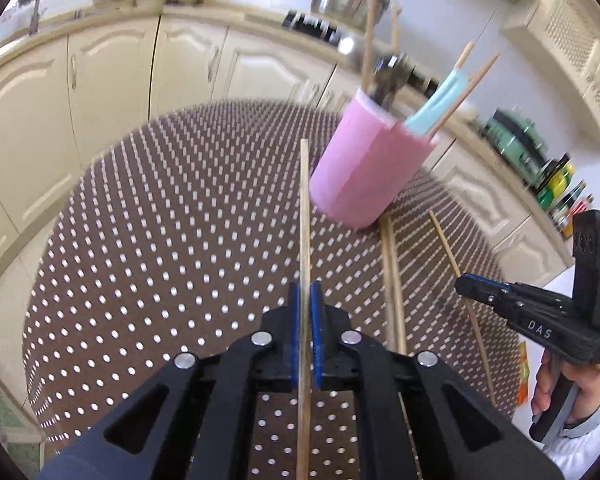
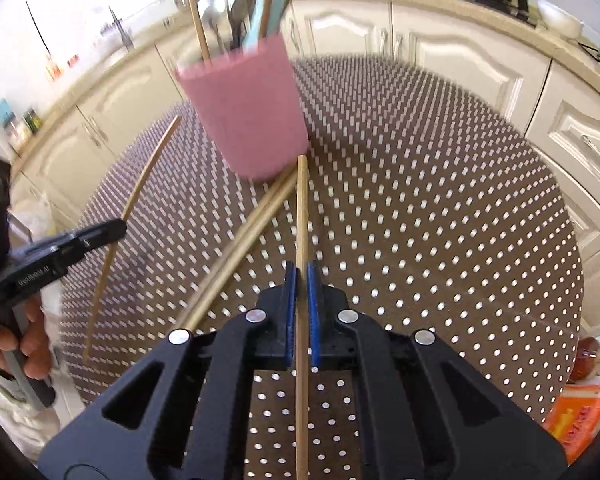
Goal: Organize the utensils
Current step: 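Lift both chopsticks upright and drop them into the pink cup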
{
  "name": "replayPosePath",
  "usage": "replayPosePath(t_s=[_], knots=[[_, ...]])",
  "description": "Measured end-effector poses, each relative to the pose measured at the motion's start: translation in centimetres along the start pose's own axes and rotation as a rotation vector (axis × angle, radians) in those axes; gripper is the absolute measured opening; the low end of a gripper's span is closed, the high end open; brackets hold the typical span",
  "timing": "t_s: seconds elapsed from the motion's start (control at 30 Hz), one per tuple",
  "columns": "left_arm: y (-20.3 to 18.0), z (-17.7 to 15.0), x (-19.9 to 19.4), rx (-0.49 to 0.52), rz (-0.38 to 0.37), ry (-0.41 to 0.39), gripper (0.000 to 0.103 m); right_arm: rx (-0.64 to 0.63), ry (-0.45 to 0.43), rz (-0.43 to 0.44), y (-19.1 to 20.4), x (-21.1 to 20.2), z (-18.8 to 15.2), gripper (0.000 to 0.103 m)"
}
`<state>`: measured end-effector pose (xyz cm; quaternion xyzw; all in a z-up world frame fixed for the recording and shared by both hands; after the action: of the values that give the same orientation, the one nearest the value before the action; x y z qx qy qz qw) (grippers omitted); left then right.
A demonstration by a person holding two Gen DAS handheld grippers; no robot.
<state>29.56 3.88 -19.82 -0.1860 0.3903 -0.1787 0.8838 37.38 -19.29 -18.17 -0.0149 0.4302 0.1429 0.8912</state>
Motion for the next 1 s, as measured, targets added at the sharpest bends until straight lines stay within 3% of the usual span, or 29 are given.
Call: replayPosePath(t_s=[0.3,0.57,0.8,1.0], knots=[[-5.3,2.6,-5.9,0.161,-0.134,-0.296,0.005,0.063,-0.352,0.138,0.5,-7.2,4.2,0.006],[-10.3,7.9,-5.8,0.292,-0.225,-0.526,0.005,0.089,-0.625,0.184,3.3,-9.4,8.1,0.006],[-11.5,12.1,-4.7,0.330,-0.227,-0.702,0.005,0.159,-0.802,0.197,3.1,-10.0,12.1,0.006],[-11.6,14.5,-3.5,0.334,-0.183,-0.779,0.005,0.192,-0.886,0.194,3.2,-8.9,14.5,0.006]])
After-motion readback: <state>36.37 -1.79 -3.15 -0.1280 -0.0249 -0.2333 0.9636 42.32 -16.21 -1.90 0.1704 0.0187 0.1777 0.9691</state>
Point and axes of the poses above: each gripper's, at about its wrist camera, not at the fingertips, and x roughly the way its jaws point, y to its left, z to its top, the point moved 4 cm from there along x, roughly the way its jaws point, and after that the axes turned 10 degrees about -z, right-handed, at the moved point
